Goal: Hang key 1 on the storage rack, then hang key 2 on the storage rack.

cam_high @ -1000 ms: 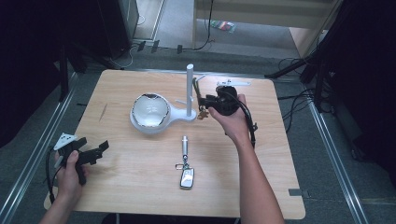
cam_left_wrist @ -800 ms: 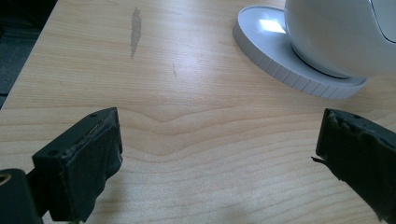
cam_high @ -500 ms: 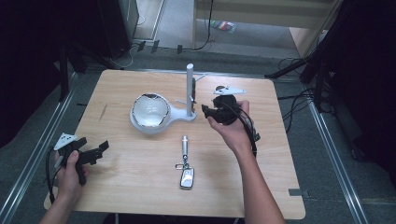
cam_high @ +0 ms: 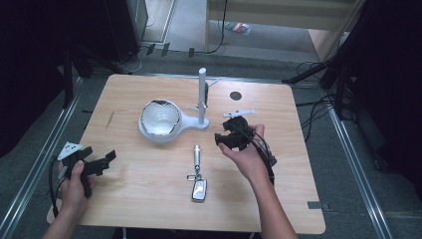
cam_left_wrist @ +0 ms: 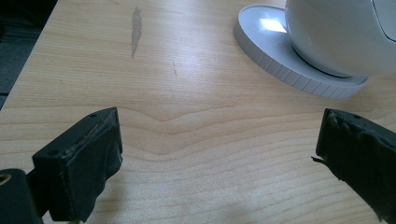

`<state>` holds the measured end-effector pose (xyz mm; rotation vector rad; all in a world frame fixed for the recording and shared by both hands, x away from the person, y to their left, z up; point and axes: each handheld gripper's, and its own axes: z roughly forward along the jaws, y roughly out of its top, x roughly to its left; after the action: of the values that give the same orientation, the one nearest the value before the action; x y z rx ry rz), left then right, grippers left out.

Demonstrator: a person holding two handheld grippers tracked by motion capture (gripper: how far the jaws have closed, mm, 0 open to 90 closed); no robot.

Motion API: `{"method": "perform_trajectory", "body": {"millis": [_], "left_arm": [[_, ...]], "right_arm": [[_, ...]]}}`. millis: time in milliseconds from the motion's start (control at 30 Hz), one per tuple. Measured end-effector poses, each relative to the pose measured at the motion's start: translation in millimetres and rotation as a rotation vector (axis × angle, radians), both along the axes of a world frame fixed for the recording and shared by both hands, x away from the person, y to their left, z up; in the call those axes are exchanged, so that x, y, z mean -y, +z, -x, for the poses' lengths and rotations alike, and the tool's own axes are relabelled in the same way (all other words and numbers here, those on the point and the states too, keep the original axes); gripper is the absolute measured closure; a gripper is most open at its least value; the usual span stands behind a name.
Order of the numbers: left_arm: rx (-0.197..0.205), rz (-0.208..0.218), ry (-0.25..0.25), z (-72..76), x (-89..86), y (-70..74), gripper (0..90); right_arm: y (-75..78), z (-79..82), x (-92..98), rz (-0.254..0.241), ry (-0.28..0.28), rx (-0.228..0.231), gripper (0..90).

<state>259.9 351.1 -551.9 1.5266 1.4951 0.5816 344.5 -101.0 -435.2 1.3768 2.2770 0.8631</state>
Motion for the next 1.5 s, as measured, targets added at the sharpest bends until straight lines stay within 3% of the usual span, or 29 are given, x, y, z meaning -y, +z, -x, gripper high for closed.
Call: {"method": "perform_trajectory", "body": {"millis": [167,267,700,1300,1500], "left_arm": [[0.0,0.001,-0.001,0.0,0.0,0.0,0.6],[0.003,0.006,0.002,-0.4,-0.1,-0.2,0.7],[0.003,0.006,0.002,-0.4,0.0,-0.2,0.7],[0.003,0.007,0.001,-0.4,-0.1,-0.2,0.7],[0.003,0.006,0.001,-0.3,-0.1,-0.2,0.6]], "right_arm": [[-2.8,4.9,-2.3,0.016,-0.007,-0.041,40.4],[-6.9,10.0,-6.9,0.054,0.001,-0.068,39.4],[-17.7,19.5,-19.7,0.064,-0.001,-0.13,39.0],[-37.4,18.3,-56.3,0.092,0.029,-0.271,47.8],[-45.9,17.3,-63.1,0.112,0.032,-0.298,50.6]]}}
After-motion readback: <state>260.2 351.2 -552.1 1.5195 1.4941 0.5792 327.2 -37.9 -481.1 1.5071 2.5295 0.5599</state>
